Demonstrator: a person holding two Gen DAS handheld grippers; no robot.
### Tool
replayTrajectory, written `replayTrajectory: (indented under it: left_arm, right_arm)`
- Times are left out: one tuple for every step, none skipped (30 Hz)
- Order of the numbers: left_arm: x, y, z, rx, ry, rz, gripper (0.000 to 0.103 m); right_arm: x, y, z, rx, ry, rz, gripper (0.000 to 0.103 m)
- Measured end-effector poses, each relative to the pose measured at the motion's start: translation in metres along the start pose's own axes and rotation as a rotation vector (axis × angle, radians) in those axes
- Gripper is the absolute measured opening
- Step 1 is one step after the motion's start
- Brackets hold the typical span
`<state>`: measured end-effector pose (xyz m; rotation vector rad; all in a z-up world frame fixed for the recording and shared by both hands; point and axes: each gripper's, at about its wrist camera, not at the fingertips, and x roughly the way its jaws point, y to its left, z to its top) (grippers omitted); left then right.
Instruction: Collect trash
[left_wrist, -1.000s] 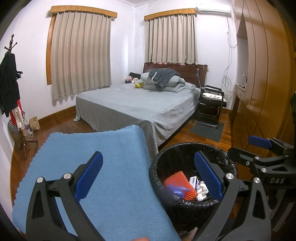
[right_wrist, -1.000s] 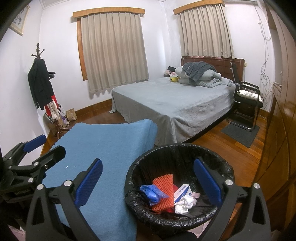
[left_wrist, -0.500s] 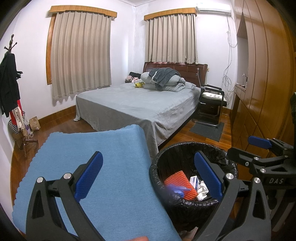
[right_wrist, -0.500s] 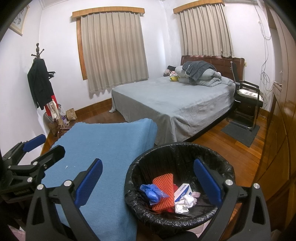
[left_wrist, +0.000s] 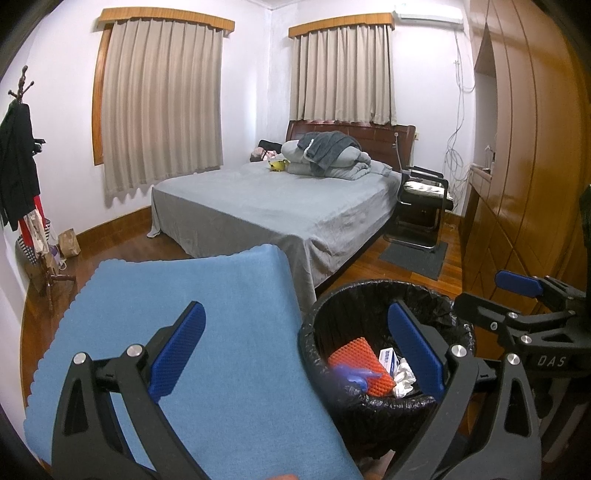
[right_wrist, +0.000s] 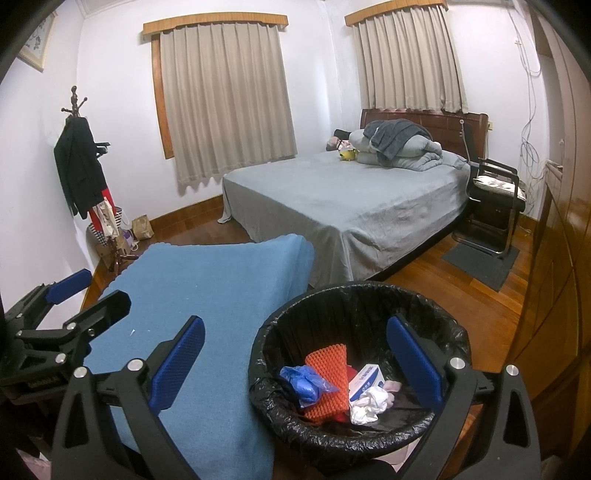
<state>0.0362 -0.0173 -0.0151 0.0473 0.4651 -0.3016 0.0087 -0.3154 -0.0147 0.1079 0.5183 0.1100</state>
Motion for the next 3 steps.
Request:
replayTrajectory:
  left_arm:
    - [-0.0004, 0.0003, -0.0009, 0.000, 0.000, 0.002, 0.096]
    - [-0.0004, 0.0004, -0.0007, 0.000, 0.000, 0.001, 0.096]
    - [-0.0005, 0.0007, -0.0007, 0.000, 0.000, 0.001, 0.096]
  right_arm:
    - [0.0002, 0.0002, 0.0000, 0.000, 0.001, 0.000, 0.097]
    - [-0.0001, -0.0001, 0.0001, 0.001, 0.001, 0.001, 0.097]
    - [-0.0002, 0.0000, 0.0002, 0.000, 0.001, 0.001, 0.097]
